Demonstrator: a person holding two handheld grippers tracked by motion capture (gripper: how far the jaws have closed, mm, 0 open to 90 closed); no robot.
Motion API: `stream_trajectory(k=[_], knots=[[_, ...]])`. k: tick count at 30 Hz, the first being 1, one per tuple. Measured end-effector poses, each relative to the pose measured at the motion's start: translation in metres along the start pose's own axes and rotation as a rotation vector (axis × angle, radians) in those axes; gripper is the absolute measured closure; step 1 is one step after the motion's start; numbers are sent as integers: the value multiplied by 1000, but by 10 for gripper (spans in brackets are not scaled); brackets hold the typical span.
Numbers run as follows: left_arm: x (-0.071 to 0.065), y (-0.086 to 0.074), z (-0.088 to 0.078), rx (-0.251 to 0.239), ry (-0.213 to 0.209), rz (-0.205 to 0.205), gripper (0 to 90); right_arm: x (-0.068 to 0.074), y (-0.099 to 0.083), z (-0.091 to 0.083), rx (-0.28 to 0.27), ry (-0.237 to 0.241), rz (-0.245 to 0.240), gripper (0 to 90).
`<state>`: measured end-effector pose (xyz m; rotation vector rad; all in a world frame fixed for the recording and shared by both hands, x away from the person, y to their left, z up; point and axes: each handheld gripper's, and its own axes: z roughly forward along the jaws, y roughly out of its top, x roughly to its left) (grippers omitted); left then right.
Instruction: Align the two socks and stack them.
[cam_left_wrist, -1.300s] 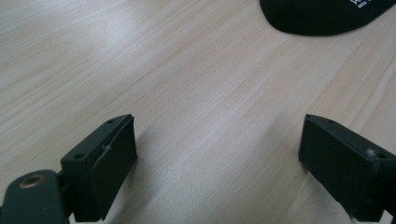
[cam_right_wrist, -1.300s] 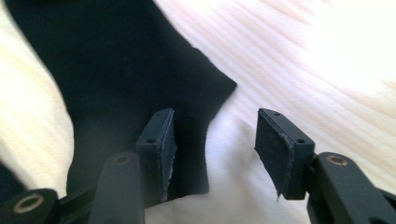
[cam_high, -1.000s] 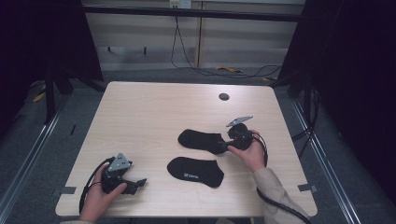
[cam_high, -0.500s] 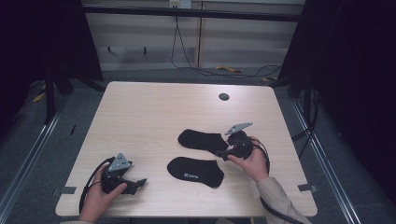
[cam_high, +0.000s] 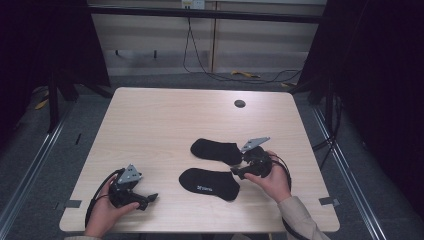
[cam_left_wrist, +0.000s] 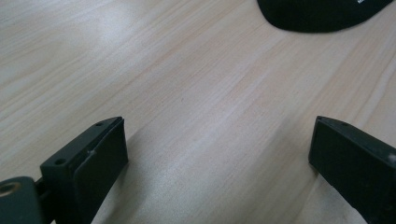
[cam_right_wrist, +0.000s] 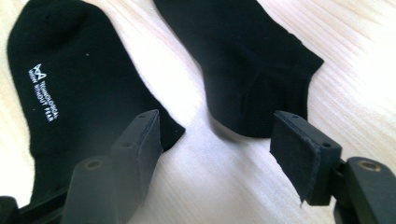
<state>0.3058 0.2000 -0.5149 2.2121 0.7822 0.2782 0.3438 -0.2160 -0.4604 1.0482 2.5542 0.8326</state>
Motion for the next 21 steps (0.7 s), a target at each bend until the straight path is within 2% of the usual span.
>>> stream_trajectory(k=[3,5,6,7,8,11,14,15,16,17,18,19,20,21], knots=[[1,2,0,5,8,4,85,2,-2,-1,-5,6,-1,348],[-1,4,0,-1,-5,-3,118,3,-4,-3,-7,-3,-10,349],[-1,6,0,2,-11,9,171,4,-5,-4,-20,2,-7,365],[-3,8,-1,-1,-20,-1,171,4,-5,-4,-20,2,-7,365],[-3,10,-1,-6,-25,4,191,6,-6,-5,-19,0,-20,424],[-8,21,0,-32,-49,6,234,9,-6,-5,-27,9,-31,469],[-10,26,1,-42,-53,9,313,12,-7,-6,-30,8,-39,490],[-12,29,1,-47,-52,18,313,12,-7,-6,-30,8,-39,490],[-14,34,3,-59,-60,34,390,15,-8,-6,-33,15,-42,515],[-14,34,3,-59,-60,34,415,15,-8,-6,-33,15,-42,515],[-16,37,5,-63,-70,36,423,17,-10,-6,-36,18,-43,528],[-18,41,7,-62,-72,57,423,17,-10,-6,-36,18,-43,528],[-20,45,10,-62,-87,59,473,19,-13,-5,-28,25,-39,540],[-21,47,12,-59,-97,57,473,19,-13,-5,-28,25,-39,540]])
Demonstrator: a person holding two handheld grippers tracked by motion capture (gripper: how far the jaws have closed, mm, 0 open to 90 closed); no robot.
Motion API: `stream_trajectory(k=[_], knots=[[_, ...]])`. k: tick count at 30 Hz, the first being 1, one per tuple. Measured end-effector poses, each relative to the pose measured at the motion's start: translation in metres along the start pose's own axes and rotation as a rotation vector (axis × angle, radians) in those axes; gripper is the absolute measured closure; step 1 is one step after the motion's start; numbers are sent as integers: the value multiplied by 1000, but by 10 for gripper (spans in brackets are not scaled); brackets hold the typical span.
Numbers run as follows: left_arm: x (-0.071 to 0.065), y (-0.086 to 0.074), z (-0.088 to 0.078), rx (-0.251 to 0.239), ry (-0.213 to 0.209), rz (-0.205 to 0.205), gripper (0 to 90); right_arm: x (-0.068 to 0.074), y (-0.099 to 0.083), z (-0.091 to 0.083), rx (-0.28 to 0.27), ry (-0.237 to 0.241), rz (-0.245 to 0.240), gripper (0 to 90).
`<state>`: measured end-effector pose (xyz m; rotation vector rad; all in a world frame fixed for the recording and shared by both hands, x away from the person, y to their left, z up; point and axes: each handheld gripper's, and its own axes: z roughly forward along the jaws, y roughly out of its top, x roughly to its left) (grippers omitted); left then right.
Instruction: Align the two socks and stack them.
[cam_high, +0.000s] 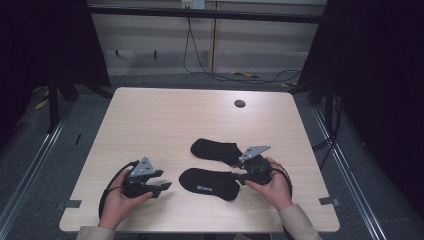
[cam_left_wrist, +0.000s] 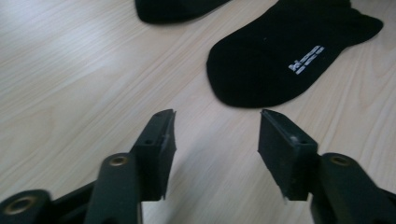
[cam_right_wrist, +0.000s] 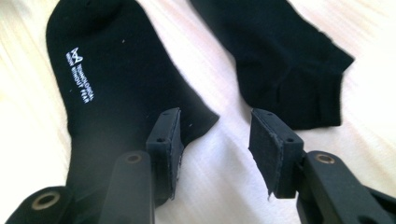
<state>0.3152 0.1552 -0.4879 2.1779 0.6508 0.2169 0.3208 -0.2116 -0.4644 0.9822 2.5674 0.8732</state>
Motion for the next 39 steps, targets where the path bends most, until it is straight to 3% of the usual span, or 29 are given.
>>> stream_trajectory(k=[8,13,19,24,30,34,36,39], knots=[[-7,21,22,15,-22,-14,599,4,-6,5,37,19,3,621],[-12,25,35,53,-47,14,630,5,-8,6,38,40,15,699],[-16,26,45,104,-38,37,657,8,-9,7,51,44,16,733],[-16,26,46,126,-33,41,681,9,-10,9,69,45,7,798],[-14,28,47,134,-55,44,703,11,-7,11,83,62,-2,892],[-15,30,47,151,-72,46,801,12,-5,12,89,55,-15,900],[-17,30,48,152,-75,24,859,13,-5,11,92,55,-6,900],[-18,31,48,156,-79,20,875,12,-4,11,80,70,0,900]])
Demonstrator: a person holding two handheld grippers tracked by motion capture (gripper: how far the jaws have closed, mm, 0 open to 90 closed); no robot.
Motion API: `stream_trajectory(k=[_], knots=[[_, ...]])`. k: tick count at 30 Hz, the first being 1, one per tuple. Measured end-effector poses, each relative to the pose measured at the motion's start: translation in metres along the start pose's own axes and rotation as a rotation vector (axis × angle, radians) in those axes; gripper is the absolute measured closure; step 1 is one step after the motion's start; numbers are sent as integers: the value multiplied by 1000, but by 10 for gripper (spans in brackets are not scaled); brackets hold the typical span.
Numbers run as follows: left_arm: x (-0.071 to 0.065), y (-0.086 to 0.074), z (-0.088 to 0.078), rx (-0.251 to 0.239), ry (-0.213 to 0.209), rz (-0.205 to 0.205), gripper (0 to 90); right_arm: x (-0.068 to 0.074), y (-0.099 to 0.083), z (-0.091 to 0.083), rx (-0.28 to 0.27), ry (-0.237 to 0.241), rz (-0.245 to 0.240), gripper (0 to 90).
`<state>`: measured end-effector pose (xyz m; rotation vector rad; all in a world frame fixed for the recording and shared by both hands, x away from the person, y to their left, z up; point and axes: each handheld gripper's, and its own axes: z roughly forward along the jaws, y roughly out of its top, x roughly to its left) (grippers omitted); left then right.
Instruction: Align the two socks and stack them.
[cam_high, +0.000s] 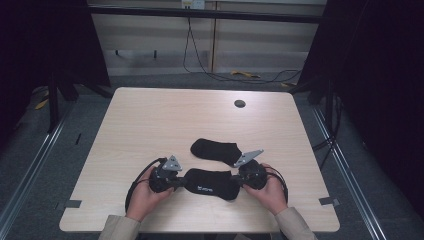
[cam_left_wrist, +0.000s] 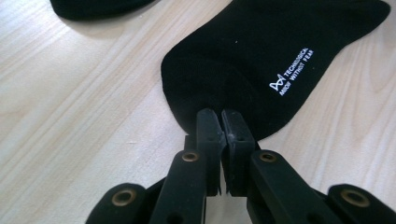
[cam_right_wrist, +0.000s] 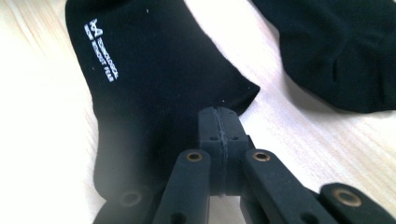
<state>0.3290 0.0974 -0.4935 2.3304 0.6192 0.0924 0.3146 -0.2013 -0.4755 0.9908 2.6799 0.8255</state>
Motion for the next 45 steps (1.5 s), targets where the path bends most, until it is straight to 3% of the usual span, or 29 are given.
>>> stream_trajectory(k=[9,20,32,45], knots=[[-1,10,-15,-68,-23,-10,878,-1,9,-13,-44,22,12,900],[13,30,-30,-125,-31,-49,878,-15,23,-26,-56,31,34,900],[25,46,-27,-122,-30,-52,878,-28,41,-33,-43,11,31,900],[44,62,-22,-126,-14,-87,879,-52,58,-31,-16,-14,74,900]])
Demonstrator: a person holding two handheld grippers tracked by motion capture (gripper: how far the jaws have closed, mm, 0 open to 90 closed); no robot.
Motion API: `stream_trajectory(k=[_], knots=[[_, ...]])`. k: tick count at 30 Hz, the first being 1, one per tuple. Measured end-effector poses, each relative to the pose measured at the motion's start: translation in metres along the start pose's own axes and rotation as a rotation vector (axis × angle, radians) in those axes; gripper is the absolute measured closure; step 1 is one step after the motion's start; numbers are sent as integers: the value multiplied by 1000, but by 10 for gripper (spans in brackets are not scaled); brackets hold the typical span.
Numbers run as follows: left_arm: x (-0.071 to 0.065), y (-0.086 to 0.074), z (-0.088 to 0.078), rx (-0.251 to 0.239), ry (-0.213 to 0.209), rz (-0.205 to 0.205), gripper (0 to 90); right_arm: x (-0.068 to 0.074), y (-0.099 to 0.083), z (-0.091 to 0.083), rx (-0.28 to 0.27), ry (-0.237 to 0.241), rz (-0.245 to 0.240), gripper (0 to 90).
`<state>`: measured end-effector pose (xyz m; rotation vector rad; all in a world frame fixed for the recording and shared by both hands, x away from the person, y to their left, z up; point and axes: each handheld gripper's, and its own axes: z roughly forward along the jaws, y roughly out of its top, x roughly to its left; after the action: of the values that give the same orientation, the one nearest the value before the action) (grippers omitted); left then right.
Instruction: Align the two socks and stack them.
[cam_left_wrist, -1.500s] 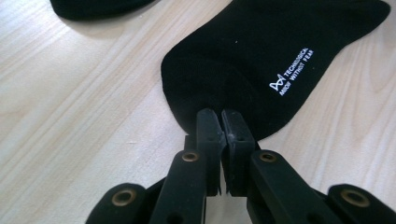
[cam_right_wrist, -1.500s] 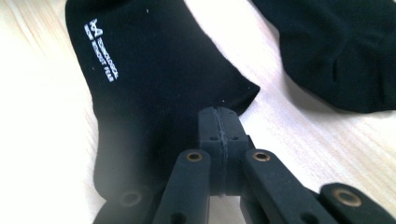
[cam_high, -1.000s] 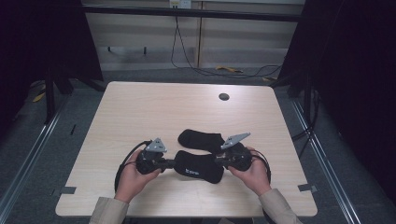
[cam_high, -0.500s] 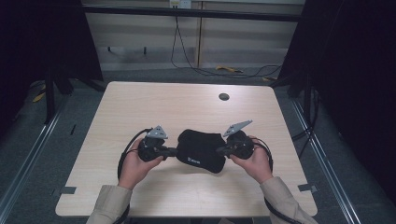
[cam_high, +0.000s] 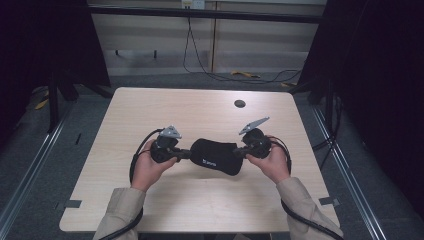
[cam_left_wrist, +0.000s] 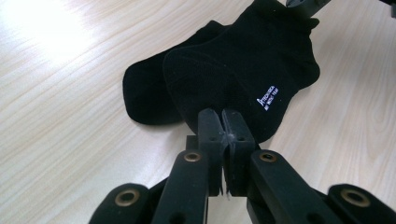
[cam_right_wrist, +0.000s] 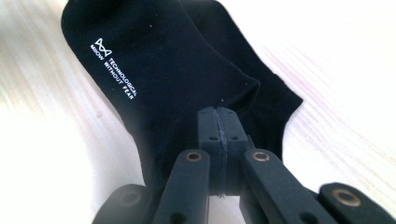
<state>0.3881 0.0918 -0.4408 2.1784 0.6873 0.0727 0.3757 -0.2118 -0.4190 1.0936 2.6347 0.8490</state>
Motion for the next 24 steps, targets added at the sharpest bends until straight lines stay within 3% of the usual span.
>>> stream_trajectory(k=[14,24], knots=[[19,11,21,7,17,-41,879,-28,14,12,27,-35,24,900],[25,15,46,49,20,-52,878,-46,10,23,38,-33,63,900]])
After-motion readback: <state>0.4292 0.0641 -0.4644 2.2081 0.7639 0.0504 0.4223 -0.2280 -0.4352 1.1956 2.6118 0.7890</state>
